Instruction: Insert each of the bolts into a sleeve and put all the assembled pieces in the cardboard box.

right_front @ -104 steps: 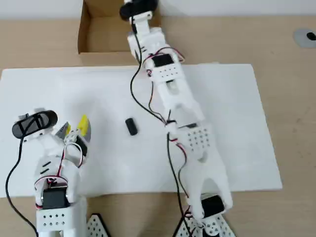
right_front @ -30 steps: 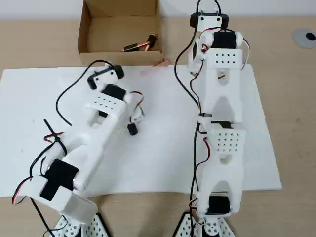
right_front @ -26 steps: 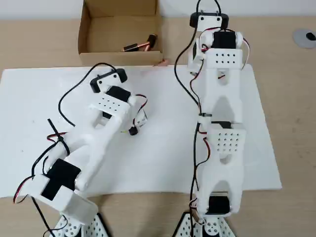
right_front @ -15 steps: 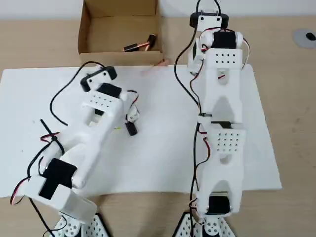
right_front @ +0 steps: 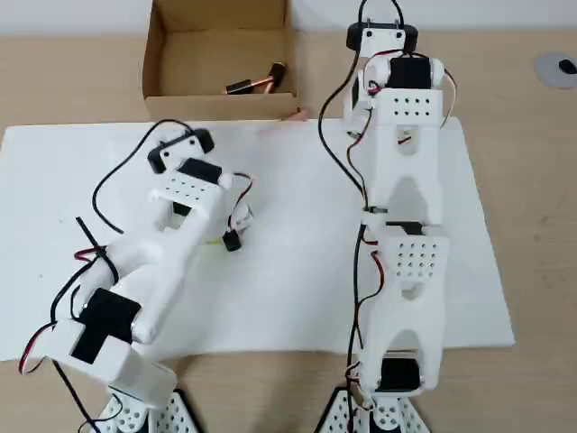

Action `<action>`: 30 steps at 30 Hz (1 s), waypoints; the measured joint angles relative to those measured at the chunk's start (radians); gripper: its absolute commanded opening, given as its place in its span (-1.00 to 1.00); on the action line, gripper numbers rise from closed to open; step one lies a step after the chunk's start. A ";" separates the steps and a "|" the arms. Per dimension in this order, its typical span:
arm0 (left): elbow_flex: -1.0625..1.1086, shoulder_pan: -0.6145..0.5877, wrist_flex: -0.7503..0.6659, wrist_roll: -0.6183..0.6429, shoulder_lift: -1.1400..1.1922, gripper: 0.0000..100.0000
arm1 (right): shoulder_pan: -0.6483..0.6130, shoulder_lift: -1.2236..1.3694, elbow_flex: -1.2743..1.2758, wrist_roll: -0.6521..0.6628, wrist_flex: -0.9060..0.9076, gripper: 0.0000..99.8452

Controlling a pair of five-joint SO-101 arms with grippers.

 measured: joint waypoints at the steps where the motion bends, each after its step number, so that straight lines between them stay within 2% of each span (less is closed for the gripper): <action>1: 0.009 0.000 0.000 -0.012 0.000 -0.70 | 0.009 0.000 0.000 0.000 0.000 -0.43; 13: 0.026 0.000 -0.009 -0.068 0.015 -0.71 | 0.049 0.000 0.000 0.000 0.000 -0.43; 17: 0.017 -0.009 -0.009 -0.068 0.063 -0.77 | 0.049 0.000 0.000 0.000 0.000 -0.43; 21: -0.018 -0.018 -0.003 -0.129 0.092 -0.80 | 0.049 0.000 0.000 0.029 0.000 -0.43; 24: -0.037 -0.018 0.005 -0.149 0.103 -0.98 | 0.049 0.000 0.000 0.034 0.000 -0.43; 30: -0.112 -0.018 0.049 -0.262 0.126 -0.99 | 0.049 0.000 0.000 0.034 0.000 -0.43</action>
